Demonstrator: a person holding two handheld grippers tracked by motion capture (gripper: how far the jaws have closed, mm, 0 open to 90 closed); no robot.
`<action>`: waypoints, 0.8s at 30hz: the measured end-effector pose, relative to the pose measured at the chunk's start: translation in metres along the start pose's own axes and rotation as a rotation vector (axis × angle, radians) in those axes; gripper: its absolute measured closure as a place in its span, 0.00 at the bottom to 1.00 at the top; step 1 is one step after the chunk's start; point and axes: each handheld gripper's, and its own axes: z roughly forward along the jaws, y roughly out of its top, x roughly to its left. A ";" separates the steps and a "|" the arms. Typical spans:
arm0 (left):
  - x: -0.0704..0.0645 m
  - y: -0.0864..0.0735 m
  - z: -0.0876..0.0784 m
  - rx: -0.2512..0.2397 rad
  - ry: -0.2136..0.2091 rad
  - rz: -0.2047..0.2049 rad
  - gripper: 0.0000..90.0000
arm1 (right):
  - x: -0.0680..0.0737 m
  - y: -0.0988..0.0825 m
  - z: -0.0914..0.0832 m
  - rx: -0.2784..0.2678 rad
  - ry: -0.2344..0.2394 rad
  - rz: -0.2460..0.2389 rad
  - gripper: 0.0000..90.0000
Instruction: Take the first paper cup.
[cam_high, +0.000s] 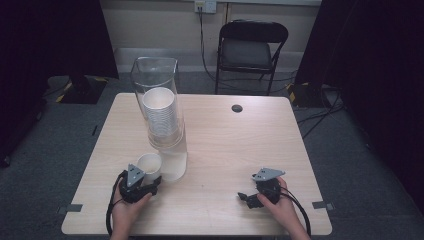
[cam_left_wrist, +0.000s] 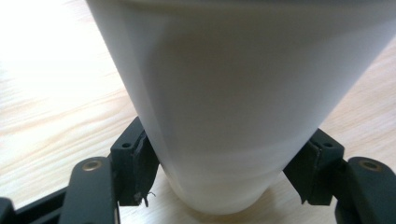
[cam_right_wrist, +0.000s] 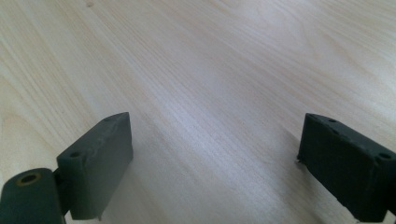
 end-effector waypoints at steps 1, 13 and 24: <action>0.004 -0.001 -0.002 0.002 0.009 -0.004 0.37 | 0.000 0.000 0.000 0.000 0.000 0.000 0.11; 0.031 -0.003 -0.001 0.009 0.107 -0.103 0.36 | 0.000 0.000 0.000 0.000 0.000 0.000 0.10; 0.042 0.002 0.009 0.055 0.129 -0.146 0.36 | 0.000 0.000 0.000 0.000 0.000 0.000 0.11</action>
